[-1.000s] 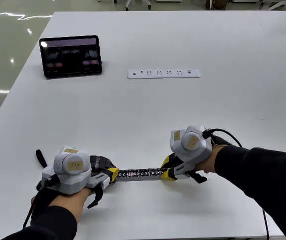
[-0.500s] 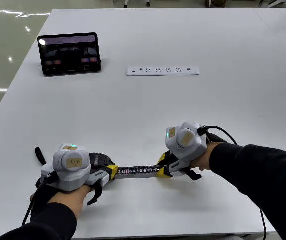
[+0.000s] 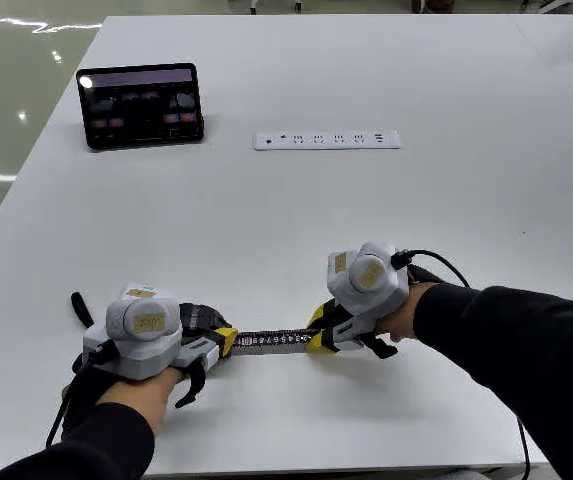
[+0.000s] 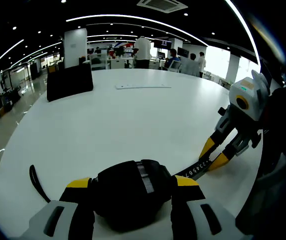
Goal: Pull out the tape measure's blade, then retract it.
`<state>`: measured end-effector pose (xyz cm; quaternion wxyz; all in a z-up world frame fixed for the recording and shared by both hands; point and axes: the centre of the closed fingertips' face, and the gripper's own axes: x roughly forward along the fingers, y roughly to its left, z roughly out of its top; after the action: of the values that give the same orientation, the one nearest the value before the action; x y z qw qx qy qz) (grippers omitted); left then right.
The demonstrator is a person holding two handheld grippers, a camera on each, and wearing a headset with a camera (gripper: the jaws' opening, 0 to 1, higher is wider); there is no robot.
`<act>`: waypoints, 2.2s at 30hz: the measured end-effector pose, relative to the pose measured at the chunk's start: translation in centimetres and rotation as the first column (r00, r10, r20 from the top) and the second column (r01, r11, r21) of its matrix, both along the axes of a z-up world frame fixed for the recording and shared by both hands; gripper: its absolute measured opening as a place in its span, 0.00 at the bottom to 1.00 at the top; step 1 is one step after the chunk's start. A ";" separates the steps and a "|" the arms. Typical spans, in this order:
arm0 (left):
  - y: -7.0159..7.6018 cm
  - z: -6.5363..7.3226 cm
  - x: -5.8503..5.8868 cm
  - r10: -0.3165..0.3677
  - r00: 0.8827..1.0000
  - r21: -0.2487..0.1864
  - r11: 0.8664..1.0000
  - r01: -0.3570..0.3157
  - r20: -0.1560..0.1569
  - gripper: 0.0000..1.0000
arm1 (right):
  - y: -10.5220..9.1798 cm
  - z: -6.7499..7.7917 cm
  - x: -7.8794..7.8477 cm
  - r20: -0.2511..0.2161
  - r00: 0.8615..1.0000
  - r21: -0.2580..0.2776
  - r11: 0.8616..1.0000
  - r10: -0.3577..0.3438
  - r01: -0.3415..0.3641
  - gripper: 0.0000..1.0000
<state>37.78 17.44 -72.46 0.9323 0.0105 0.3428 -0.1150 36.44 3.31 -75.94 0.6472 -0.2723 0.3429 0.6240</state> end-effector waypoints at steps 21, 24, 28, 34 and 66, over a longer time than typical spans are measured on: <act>0.0 0.0 0.1 -0.003 1.000 -0.005 1.000 0.003 -0.001 0.58 | 1.2 0.0 0.0 0.023 1.000 0.028 0.999 0.015 -0.015 0.11; 0.1 0.0 0.1 0.000 1.000 -0.010 1.000 0.000 -0.001 0.58 | 1.5 0.1 0.0 0.017 1.000 0.042 0.999 -0.011 0.010 0.11; 0.0 0.1 0.1 -0.002 1.000 -0.009 1.000 0.002 0.001 0.58 | 1.8 0.1 -0.1 0.026 1.000 0.047 0.999 0.002 -0.004 0.11; 0.0 0.1 0.0 -0.001 1.000 -0.010 1.000 0.001 0.000 0.58 | 2.2 0.0 -0.1 0.028 1.000 0.049 0.999 0.007 -0.008 0.11; 0.0 0.0 0.1 -0.004 1.000 -0.011 1.000 0.004 0.000 0.58 | 4.2 0.1 -0.2 0.014 1.000 0.071 0.997 -0.004 0.003 0.11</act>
<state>37.89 17.43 -72.45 0.9321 0.0060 0.3420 -0.1188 36.25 7.46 -75.87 0.6598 -0.2532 0.3164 0.6328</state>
